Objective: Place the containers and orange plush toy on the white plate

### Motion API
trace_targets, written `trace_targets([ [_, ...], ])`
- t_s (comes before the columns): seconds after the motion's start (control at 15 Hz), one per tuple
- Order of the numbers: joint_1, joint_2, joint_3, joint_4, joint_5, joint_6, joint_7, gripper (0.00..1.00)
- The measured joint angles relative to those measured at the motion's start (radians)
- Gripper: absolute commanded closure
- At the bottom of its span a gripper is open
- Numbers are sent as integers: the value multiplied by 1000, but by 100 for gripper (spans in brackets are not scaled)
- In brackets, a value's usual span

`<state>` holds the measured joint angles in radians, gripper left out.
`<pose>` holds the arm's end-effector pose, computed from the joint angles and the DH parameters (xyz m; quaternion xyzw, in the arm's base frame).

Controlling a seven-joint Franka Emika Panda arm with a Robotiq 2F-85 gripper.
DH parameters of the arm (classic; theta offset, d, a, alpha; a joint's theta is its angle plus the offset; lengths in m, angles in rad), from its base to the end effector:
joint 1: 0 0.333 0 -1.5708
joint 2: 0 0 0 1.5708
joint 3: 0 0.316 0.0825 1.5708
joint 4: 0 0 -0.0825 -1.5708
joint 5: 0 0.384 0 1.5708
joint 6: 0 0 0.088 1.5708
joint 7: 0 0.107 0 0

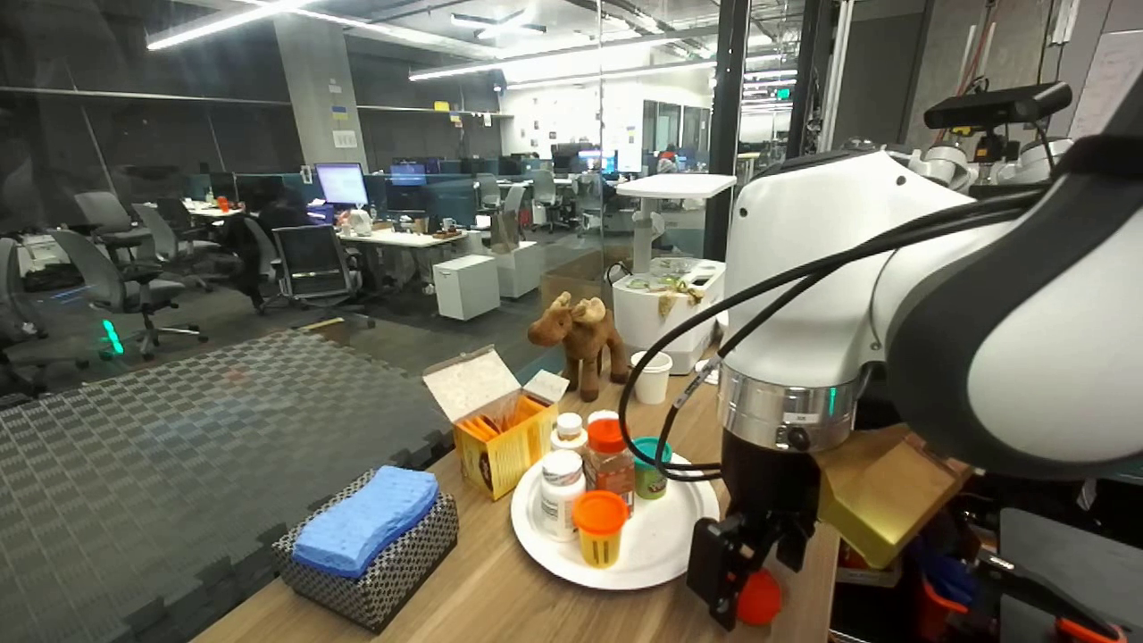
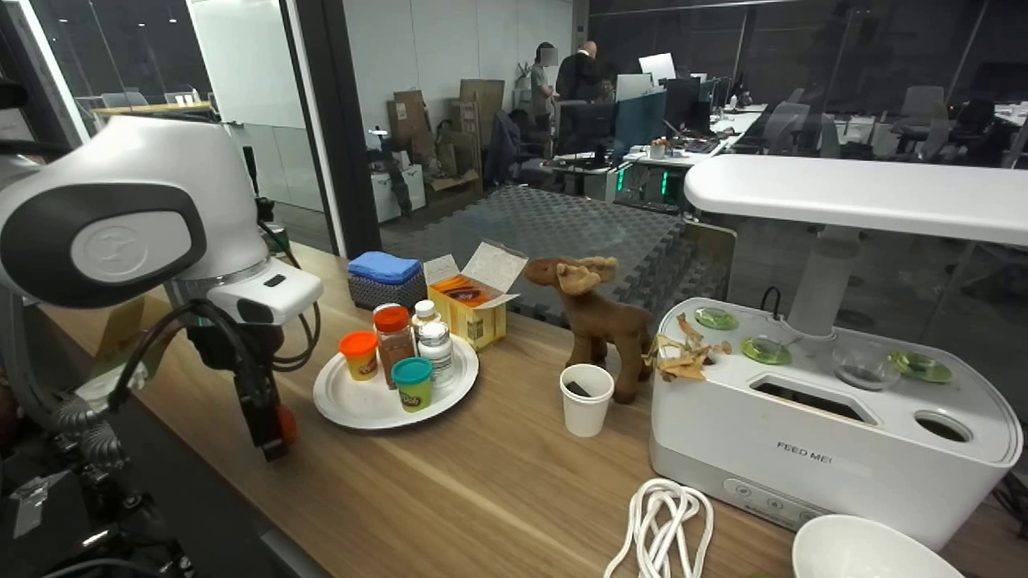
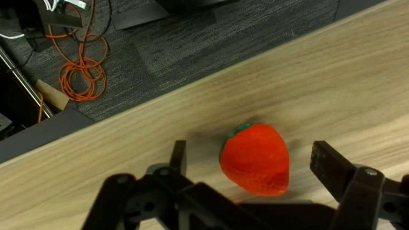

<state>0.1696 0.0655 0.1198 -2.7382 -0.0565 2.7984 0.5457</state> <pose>0.3781 0.1163 0.2007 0.9948 -0.1015 0.0001 0.0060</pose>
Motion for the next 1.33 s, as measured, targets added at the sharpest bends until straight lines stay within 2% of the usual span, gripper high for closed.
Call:
trace_targets([
  [0.07,0,1,-8,3,-13,5,1,27],
  [0.47,0,3,-14,8,-15,6,-3,73],
  [0.53,0,3,-14,8,-14,6,-4,76],
  [0.87,0,2,-19,15,-14,-10,-3,76],
  [1.2,-5,-31,-33,101,-15,-198,36,76],
  [1.33,-7,-41,-33,143,-15,-241,57,76],
])
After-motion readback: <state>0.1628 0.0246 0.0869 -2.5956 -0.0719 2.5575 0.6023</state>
